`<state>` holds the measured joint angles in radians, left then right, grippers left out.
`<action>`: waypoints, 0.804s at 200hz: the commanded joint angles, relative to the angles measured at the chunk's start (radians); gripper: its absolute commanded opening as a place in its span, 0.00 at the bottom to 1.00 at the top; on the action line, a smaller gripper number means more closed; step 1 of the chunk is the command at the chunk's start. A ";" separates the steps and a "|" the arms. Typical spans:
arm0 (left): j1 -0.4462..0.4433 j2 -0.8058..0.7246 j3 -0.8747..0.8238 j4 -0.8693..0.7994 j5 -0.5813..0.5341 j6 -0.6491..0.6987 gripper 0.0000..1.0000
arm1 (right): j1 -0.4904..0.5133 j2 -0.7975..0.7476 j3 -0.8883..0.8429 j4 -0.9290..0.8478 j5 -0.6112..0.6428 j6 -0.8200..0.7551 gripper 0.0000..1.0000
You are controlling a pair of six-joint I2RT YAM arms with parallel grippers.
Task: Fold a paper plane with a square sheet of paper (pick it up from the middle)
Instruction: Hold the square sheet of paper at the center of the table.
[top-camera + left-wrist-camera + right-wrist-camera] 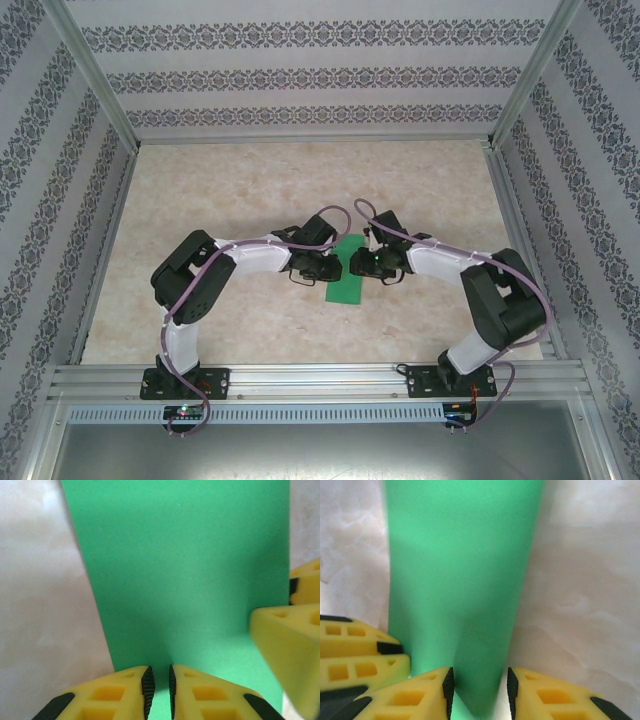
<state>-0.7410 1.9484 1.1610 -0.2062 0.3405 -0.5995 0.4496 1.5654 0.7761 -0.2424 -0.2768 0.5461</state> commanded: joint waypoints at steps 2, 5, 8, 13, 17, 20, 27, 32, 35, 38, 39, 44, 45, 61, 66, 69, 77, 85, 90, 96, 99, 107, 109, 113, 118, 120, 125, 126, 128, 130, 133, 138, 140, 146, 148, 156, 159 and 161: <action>-0.017 0.101 -0.035 -0.145 -0.142 0.044 0.23 | -0.013 -0.092 -0.044 0.018 -0.034 0.012 0.34; -0.017 0.101 -0.035 -0.145 -0.142 0.044 0.23 | -0.014 -0.099 -0.049 0.021 -0.042 0.019 0.33; -0.017 0.101 -0.035 -0.145 -0.142 0.044 0.23 | -0.013 -0.110 -0.055 0.024 -0.049 0.025 0.33; -0.016 0.102 -0.036 -0.145 -0.144 0.045 0.23 | -0.014 -0.126 -0.067 0.032 -0.057 0.036 0.31; -0.018 0.102 -0.037 -0.145 -0.146 0.046 0.23 | -0.014 -0.137 -0.074 0.042 -0.065 0.048 0.30; -0.018 0.104 -0.036 -0.145 -0.145 0.046 0.23 | -0.014 -0.146 -0.082 0.052 -0.074 0.057 0.29; -0.018 0.108 -0.035 -0.147 -0.146 0.046 0.23 | -0.015 -0.160 -0.098 0.087 -0.103 0.081 0.28; -0.019 0.110 -0.033 -0.147 -0.144 0.046 0.23 | -0.017 -0.166 -0.108 0.120 -0.130 0.101 0.26; -0.020 0.111 -0.033 -0.146 -0.144 0.046 0.23 | -0.017 -0.165 -0.109 0.130 -0.137 0.106 0.25; -0.021 0.112 -0.034 -0.144 -0.142 0.047 0.23 | -0.016 -0.162 -0.112 0.141 -0.150 0.115 0.25; -0.021 0.112 -0.035 -0.145 -0.141 0.047 0.23 | -0.017 -0.161 -0.113 0.144 -0.153 0.117 0.24; -0.023 0.113 -0.034 -0.144 -0.141 0.047 0.23 | -0.020 -0.155 -0.115 0.165 -0.174 0.128 0.22; -0.023 0.113 -0.034 -0.144 -0.142 0.047 0.23 | -0.022 -0.151 -0.115 0.169 -0.177 0.129 0.22; -0.027 0.116 -0.034 -0.147 -0.144 0.049 0.23 | -0.029 -0.105 -0.117 0.214 -0.200 0.146 0.15; -0.026 0.115 -0.036 -0.147 -0.147 0.049 0.23 | -0.032 -0.088 -0.115 0.225 -0.209 0.146 0.13; -0.026 0.114 -0.038 -0.148 -0.148 0.049 0.23 | -0.033 -0.078 -0.114 0.229 -0.213 0.147 0.12; -0.026 0.111 -0.042 -0.147 -0.151 0.049 0.23 | -0.037 -0.056 -0.113 0.246 -0.220 0.147 0.11; -0.026 0.108 -0.047 -0.146 -0.154 0.048 0.23 | -0.042 -0.039 -0.112 0.256 -0.221 0.144 0.10; -0.026 0.105 -0.050 -0.146 -0.155 0.049 0.23 | -0.044 -0.026 -0.110 0.260 -0.222 0.140 0.09; -0.026 0.103 -0.052 -0.147 -0.156 0.048 0.23 | -0.046 -0.015 -0.108 0.262 -0.226 0.134 0.08; -0.026 0.102 -0.053 -0.145 -0.158 0.049 0.23 | -0.048 -0.012 -0.107 0.263 -0.226 0.133 0.08; -0.026 0.100 -0.056 -0.143 -0.158 0.047 0.23 | -0.053 0.000 -0.105 0.261 -0.221 0.125 0.07; -0.026 0.100 -0.055 -0.142 -0.159 0.047 0.23 | -0.053 0.002 -0.105 0.260 -0.220 0.123 0.07; -0.027 0.098 -0.058 -0.142 -0.160 0.046 0.23 | -0.056 0.008 -0.103 0.260 -0.217 0.119 0.07; -0.026 0.098 -0.058 -0.141 -0.160 0.046 0.23 | -0.060 0.016 -0.103 0.260 -0.221 0.113 0.07; -0.026 0.098 -0.058 -0.142 -0.161 0.046 0.23 | -0.062 0.019 -0.104 0.261 -0.222 0.111 0.07; -0.026 0.100 -0.059 -0.142 -0.160 0.046 0.23 | -0.065 0.024 -0.104 0.261 -0.221 0.106 0.07; -0.026 0.100 -0.059 -0.142 -0.160 0.046 0.23 | -0.065 0.026 -0.104 0.261 -0.221 0.105 0.07; -0.026 0.098 -0.060 -0.142 -0.162 0.046 0.23 | -0.067 0.028 -0.104 0.260 -0.219 0.103 0.06; -0.026 0.100 -0.060 -0.142 -0.162 0.046 0.23 | -0.068 0.029 -0.104 0.258 -0.218 0.101 0.06; -0.026 0.100 -0.059 -0.142 -0.163 0.046 0.23 | -0.070 0.032 -0.104 0.257 -0.216 0.099 0.06; -0.026 0.100 -0.061 -0.142 -0.164 0.046 0.23 | -0.073 0.037 -0.105 0.254 -0.215 0.094 0.06; -0.026 0.100 -0.061 -0.142 -0.163 0.046 0.23 | -0.074 0.039 -0.106 0.253 -0.216 0.091 0.05; -0.026 0.101 -0.061 -0.144 -0.165 0.047 0.23 | -0.079 0.044 -0.107 0.250 -0.211 0.084 0.05; -0.026 0.100 -0.061 -0.144 -0.165 0.047 0.23 | -0.079 0.045 -0.107 0.247 -0.209 0.082 0.05; -0.026 0.102 -0.061 -0.145 -0.166 0.049 0.23 | -0.081 0.050 -0.107 0.238 -0.197 0.073 0.05; -0.026 0.101 -0.062 -0.145 -0.166 0.049 0.23 | -0.083 0.053 -0.107 0.235 -0.193 0.071 0.05; -0.026 0.102 -0.062 -0.145 -0.167 0.050 0.23 | -0.083 0.054 -0.107 0.232 -0.190 0.066 0.05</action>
<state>-0.7597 1.9575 1.1717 -0.1978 0.2817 -0.5777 0.3813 1.5963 0.6777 -0.0067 -0.4801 0.6579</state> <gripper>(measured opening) 0.233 0.058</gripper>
